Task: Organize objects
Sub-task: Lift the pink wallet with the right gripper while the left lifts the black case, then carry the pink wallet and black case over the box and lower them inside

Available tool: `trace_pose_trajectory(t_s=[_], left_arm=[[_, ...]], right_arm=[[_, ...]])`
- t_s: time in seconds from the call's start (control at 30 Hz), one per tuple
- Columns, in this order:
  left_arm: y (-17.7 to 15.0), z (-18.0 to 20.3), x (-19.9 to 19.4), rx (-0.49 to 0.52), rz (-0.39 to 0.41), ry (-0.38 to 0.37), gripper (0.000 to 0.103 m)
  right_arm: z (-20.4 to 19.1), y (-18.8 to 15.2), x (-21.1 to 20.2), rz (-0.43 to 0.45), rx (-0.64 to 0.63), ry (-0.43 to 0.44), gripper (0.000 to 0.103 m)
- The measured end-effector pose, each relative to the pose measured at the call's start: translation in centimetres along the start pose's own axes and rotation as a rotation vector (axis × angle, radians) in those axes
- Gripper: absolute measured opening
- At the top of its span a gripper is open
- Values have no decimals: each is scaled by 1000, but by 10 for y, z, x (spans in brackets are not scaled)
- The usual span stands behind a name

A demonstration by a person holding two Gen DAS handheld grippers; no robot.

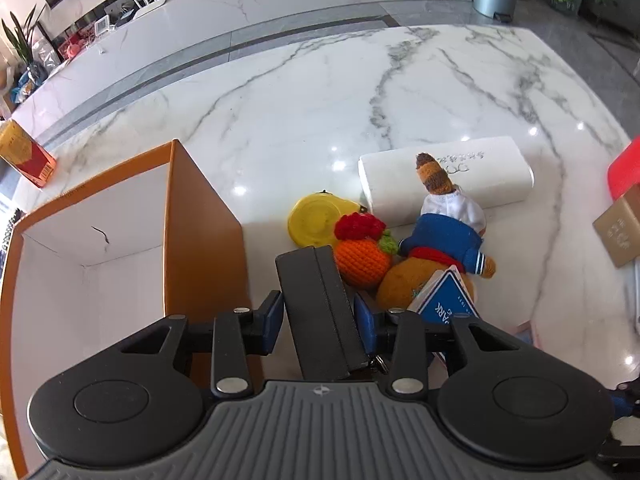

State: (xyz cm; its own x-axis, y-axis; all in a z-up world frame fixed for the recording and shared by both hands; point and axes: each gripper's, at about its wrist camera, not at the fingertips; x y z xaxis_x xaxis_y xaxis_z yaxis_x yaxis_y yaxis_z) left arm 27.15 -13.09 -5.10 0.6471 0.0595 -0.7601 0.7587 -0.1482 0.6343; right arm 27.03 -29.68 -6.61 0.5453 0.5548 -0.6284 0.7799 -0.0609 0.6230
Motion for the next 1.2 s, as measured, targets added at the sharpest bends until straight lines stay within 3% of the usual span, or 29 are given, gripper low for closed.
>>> trace_pose_trajectory(t_s=[0.33,0.8,1.03,1.2], left_arm=[[-3,-8,-26,-55,105,-78,42],[-6,-45,-117,-164,244,-280,41],[-20,-92,-157,-219,303,-294,41],[-34,-141,-180,-264,354,-234,41]], right_arm=[[2,2,-5,18,28,-10,34],[-37,0,-39,95,-7,-11,34],[-87,8,-68,155,-72,46,34],[-139,12,-79,182,-94,181,34]])
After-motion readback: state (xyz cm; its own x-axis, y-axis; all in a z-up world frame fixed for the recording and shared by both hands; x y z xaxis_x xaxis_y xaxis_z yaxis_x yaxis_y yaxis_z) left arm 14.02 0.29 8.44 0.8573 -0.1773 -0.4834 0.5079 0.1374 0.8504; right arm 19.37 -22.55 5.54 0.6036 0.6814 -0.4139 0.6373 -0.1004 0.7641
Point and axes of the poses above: each gripper's, at about its wrist camera, not at the fingertips, and x roughly the way its jaws point, z to its right, y to its top, and after that the axes turned 15 degrees about z, right-handed
